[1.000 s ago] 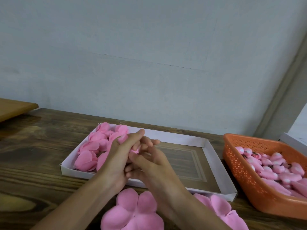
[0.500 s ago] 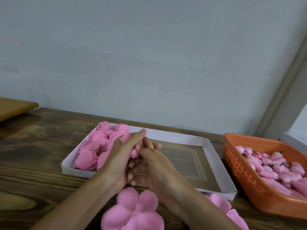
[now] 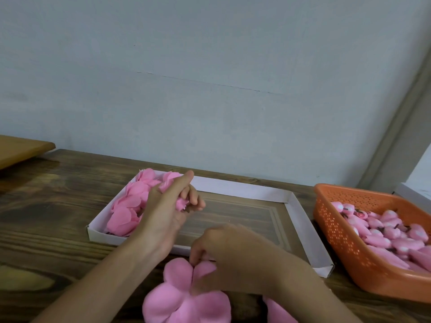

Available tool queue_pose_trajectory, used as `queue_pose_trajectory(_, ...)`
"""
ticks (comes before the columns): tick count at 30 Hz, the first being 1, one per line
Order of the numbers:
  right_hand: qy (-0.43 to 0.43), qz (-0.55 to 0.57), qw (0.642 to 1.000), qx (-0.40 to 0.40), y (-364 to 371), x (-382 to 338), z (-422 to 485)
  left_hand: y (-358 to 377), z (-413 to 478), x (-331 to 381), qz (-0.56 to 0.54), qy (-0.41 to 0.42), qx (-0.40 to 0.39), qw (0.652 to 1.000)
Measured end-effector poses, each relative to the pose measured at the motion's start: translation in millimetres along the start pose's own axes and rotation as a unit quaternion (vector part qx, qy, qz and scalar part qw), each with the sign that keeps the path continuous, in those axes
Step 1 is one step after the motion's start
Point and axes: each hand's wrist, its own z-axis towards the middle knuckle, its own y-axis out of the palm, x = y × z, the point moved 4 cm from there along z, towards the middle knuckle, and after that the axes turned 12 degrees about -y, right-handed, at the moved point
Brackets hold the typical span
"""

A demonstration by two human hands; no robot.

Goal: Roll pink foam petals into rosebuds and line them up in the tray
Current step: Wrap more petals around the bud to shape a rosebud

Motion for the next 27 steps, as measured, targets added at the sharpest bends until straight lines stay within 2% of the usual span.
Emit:
queue_pose_trajectory(3, 0.005, 0.052, 0.997, 0.049, -1.3, 6.0, 2.1, -1.6, 3.1, -3.3, 0.013, -0.009, -0.003, 1.0)
queue_pose_trajectory(8, -0.003, 0.071, 0.99, 0.12, 1.1, 6.9, 7.4, -3.3, 5.8, -8.8, 0.032, -0.036, -0.016, 0.999)
queue_pose_trajectory(20, 0.004, 0.116, 0.984, 0.138, 11.0, 5.3, 16.4, -8.1, 8.8, -10.4, 0.046, -0.047, -0.012, 0.998)
queue_pose_trajectory(27, -0.008, 0.052, 0.983, 0.178, 8.6, 3.3, 14.8, -14.1, 13.3, -14.9, 0.048, -0.059, -0.001, 0.997)
